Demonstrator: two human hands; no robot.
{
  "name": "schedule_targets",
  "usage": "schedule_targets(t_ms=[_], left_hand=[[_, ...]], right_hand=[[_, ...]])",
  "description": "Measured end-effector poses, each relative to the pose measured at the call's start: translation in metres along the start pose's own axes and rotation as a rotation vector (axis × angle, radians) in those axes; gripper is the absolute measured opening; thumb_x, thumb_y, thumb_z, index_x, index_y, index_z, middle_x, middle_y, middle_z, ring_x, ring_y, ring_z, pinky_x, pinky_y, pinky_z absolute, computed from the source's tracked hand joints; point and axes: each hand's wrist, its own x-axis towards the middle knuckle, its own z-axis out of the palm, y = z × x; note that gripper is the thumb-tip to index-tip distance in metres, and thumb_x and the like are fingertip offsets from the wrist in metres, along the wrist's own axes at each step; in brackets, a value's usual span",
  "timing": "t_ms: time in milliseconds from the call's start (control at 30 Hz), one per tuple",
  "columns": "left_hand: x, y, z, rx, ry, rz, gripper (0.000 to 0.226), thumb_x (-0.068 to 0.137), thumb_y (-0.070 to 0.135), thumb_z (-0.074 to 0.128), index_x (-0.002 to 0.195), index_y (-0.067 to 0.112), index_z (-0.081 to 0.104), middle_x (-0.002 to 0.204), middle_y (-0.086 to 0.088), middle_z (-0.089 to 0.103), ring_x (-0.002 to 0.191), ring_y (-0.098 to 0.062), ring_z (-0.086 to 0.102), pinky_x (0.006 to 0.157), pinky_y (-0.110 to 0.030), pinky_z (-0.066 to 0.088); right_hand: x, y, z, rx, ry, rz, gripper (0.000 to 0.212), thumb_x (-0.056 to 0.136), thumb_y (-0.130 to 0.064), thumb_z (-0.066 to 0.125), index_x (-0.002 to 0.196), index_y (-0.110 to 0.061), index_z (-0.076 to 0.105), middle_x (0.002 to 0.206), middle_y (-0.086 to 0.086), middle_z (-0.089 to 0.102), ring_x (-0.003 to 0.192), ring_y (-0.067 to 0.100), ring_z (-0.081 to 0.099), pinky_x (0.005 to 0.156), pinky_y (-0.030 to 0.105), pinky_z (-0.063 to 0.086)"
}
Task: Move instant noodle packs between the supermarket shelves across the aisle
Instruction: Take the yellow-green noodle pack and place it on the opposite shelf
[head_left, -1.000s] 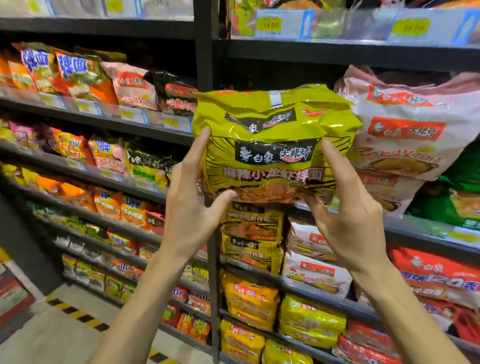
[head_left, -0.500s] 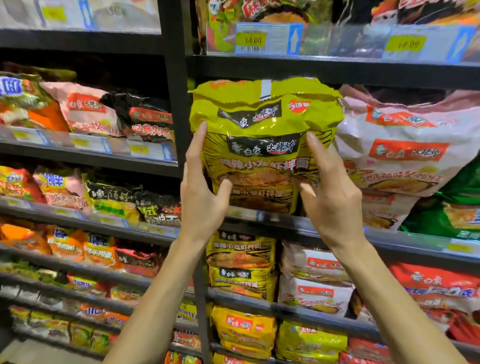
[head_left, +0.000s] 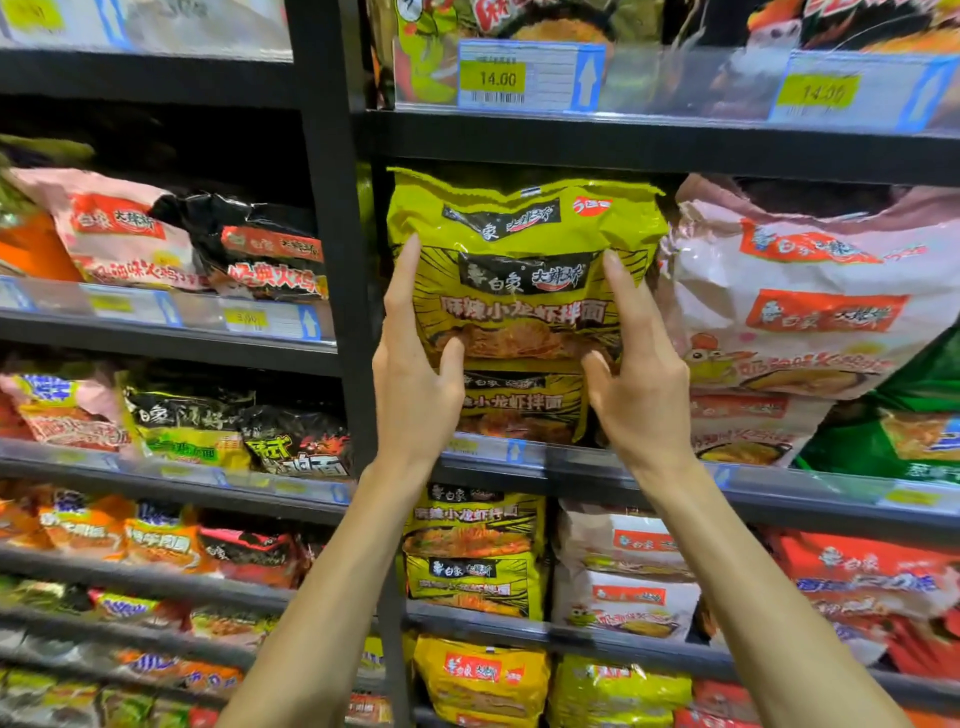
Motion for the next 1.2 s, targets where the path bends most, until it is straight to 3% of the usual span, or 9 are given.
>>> schedule_targets(t_ms=[100,233,400,467,533,700,867,1033,1200], left_hand=[[-0.001,-0.007,0.002,-0.006,-0.03,-0.027,0.086,0.094,-0.004,0.062,0.156,0.033,0.013,0.154,0.037,0.019,0.143,0.016,0.026,0.122,-0.04,0.033],[-0.002,-0.013,0.001,-0.031,-0.053,0.03,0.079,0.098,0.008,0.063,0.158,0.024,0.014,0.157,0.032,0.014,0.154,-0.009,0.022,0.123,-0.05,0.029],[0.004,-0.009,0.003,-0.055,-0.02,0.041,0.077,0.098,0.005,0.063,0.155,0.026,0.017,0.16,0.023,0.022,0.153,-0.01,0.025,0.122,-0.049,0.03],[0.006,-0.009,0.004,-0.059,0.003,0.036,0.078,0.097,0.002,0.063,0.156,0.024,0.017,0.165,0.006,0.026,0.154,-0.016,0.027,0.121,-0.052,0.03],[0.008,-0.01,0.007,-0.055,0.011,0.024,0.078,0.096,0.001,0.063,0.156,0.023,0.018,0.165,-0.001,0.027,0.153,-0.016,0.027,0.121,-0.052,0.03],[0.004,-0.016,0.006,0.017,-0.032,-0.011,0.075,0.098,0.007,0.062,0.157,0.023,0.018,0.16,0.021,0.022,0.151,0.001,0.019,0.126,-0.035,0.022],[-0.003,-0.016,0.003,0.051,-0.056,-0.014,0.076,0.099,0.008,0.061,0.158,0.023,0.016,0.163,0.019,0.019,0.156,-0.013,0.014,0.127,-0.041,0.018],[-0.008,-0.01,0.0,0.089,-0.078,-0.031,0.076,0.1,0.009,0.061,0.16,0.017,0.017,0.168,0.003,0.018,0.158,-0.021,0.012,0.127,-0.034,0.016],[-0.018,-0.001,-0.006,0.128,-0.095,-0.032,0.077,0.099,0.009,0.062,0.161,0.015,0.017,0.169,-0.001,0.017,0.158,-0.019,0.007,0.118,-0.006,0.008]], right_hand=[[-0.005,-0.002,0.007,0.02,-0.02,0.083,0.09,0.083,0.011,0.067,0.153,-0.025,0.023,0.159,0.009,0.035,0.142,-0.012,0.016,0.105,0.021,0.038],[-0.007,-0.006,0.006,0.114,-0.014,0.111,0.085,0.084,0.009,0.069,0.152,-0.021,0.028,0.157,0.011,0.038,0.145,0.024,0.035,0.112,0.008,0.025],[0.002,-0.006,0.005,0.097,0.032,0.098,0.083,0.083,0.008,0.07,0.15,-0.022,0.031,0.155,0.001,0.041,0.107,0.03,0.067,0.093,0.037,0.054],[0.004,-0.007,0.007,0.1,0.056,0.062,0.085,0.081,0.012,0.07,0.149,-0.021,0.031,0.15,-0.008,0.041,0.121,0.016,0.06,0.099,0.038,0.052],[0.006,-0.005,0.01,0.117,0.055,0.072,0.084,0.081,0.013,0.069,0.149,-0.018,0.032,0.151,-0.003,0.042,0.133,0.005,0.045,0.109,0.024,0.043],[0.003,-0.007,0.012,0.114,-0.055,0.169,0.083,0.088,0.005,0.067,0.155,-0.021,0.025,0.16,0.007,0.033,0.137,-0.006,0.028,0.109,0.003,0.023],[-0.002,-0.007,0.004,0.122,-0.092,0.156,0.079,0.09,0.002,0.067,0.155,-0.015,0.026,0.16,0.01,0.032,0.145,0.009,0.029,0.108,-0.001,0.017],[-0.006,-0.008,-0.01,0.089,-0.158,0.143,0.075,0.095,-0.016,0.066,0.156,-0.023,0.022,0.161,0.007,0.031,0.146,0.014,0.031,0.109,0.014,0.027],[-0.012,-0.017,-0.02,0.03,-0.169,0.124,0.075,0.096,-0.02,0.065,0.155,-0.028,0.02,0.159,0.0,0.034,0.132,0.02,0.052,0.094,0.033,0.049]])
